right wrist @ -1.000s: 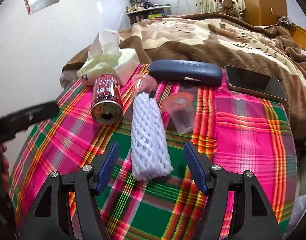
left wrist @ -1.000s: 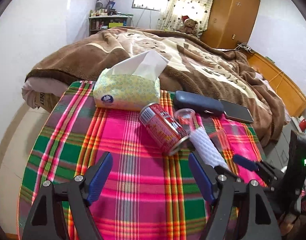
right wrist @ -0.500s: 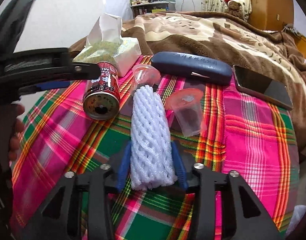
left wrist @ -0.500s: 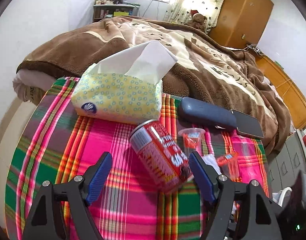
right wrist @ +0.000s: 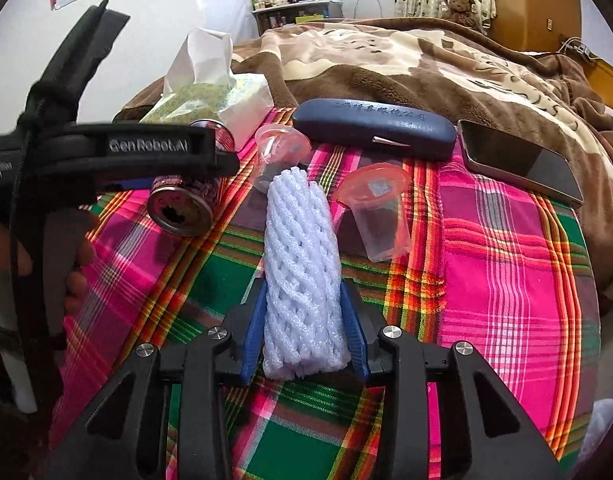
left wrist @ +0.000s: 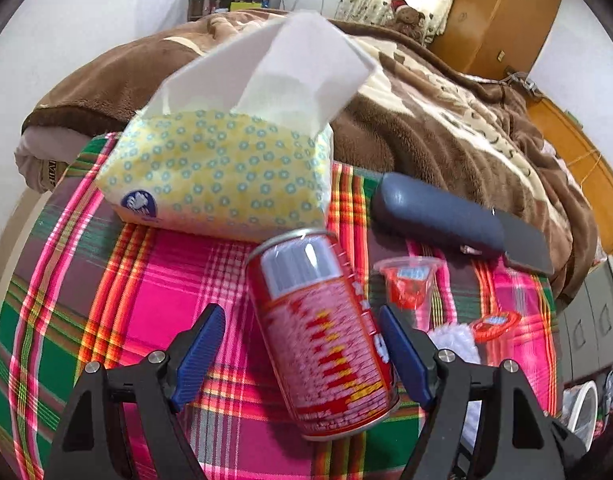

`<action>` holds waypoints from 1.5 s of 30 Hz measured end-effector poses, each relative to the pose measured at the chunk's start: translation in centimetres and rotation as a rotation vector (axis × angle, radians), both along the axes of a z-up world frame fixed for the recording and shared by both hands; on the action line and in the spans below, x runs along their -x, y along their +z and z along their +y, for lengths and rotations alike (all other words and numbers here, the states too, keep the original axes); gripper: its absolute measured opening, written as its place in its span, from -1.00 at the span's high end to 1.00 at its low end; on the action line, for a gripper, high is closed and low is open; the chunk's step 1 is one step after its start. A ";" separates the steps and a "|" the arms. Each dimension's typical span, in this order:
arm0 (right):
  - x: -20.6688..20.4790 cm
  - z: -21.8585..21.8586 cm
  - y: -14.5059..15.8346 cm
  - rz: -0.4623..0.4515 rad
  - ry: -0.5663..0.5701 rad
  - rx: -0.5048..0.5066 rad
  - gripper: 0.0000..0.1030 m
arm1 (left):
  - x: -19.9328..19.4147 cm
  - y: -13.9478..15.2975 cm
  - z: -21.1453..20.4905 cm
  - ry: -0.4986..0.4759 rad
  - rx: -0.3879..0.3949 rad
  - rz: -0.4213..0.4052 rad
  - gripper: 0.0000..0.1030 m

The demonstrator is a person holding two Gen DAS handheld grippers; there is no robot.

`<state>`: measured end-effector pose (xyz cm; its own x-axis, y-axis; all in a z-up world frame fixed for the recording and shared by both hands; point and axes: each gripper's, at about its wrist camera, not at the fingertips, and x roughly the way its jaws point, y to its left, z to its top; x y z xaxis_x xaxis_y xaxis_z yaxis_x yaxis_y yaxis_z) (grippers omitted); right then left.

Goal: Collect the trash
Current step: 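Grasp the white foam net with the right tool while the left tool grasps the red can, then carry the foam net and red can over the white wastebasket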

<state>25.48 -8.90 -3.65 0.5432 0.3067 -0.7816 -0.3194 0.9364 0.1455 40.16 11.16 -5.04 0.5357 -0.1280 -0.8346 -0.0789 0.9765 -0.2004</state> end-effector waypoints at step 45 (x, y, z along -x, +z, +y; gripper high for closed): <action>8.9 -6.6 4.5 -0.108 -0.149 -0.083 0.39 | 18.1 5.0 -5.2 -0.150 -0.024 -0.152 -0.02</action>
